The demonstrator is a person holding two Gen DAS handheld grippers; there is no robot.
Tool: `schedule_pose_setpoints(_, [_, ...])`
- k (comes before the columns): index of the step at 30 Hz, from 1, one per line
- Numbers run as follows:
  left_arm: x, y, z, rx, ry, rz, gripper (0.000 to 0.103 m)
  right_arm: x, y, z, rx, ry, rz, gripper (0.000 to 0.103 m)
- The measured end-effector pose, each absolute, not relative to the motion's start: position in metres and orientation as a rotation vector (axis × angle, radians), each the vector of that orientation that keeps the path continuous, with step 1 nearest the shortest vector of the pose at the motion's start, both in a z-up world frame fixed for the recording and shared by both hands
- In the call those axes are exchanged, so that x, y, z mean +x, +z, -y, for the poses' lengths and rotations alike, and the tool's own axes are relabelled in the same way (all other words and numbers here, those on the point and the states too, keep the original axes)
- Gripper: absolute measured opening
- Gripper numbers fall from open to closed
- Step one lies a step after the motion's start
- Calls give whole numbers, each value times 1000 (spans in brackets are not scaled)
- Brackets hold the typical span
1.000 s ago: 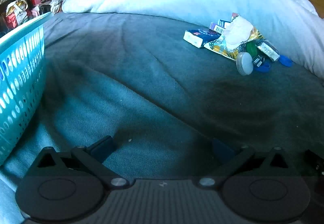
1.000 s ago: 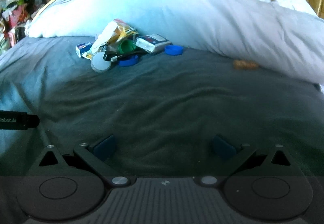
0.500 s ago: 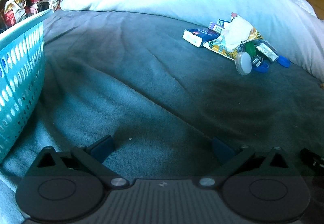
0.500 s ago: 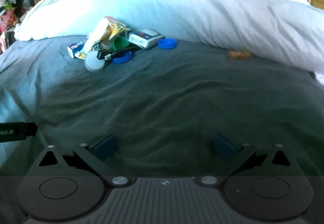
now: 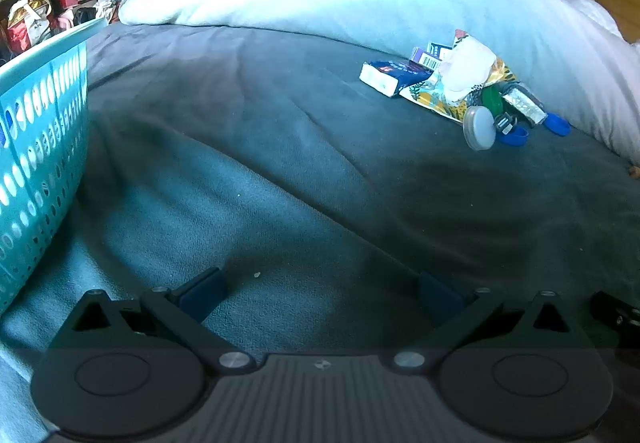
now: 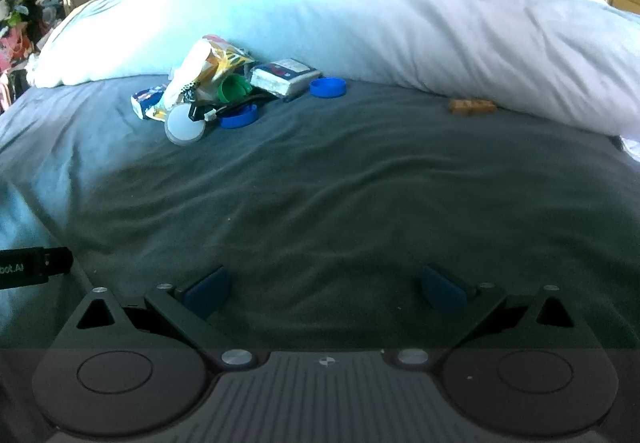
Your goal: Organize objects
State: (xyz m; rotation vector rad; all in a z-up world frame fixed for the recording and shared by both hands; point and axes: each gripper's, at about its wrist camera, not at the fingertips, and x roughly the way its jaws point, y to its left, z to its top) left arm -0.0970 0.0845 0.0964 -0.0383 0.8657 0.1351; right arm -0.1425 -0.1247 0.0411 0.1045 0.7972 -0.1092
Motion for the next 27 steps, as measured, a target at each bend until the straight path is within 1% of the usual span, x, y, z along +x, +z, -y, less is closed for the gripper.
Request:
schedule_pose_setpoints(12, [-97, 99, -86, -29, 137, -870, 103, -146, 37, 122, 84, -113, -767, 103])
schedule_pose_setpoints(27, [-67, 110, -92, -56, 135, -1056, 103, -127, 44, 124, 103, -124, -945, 103])
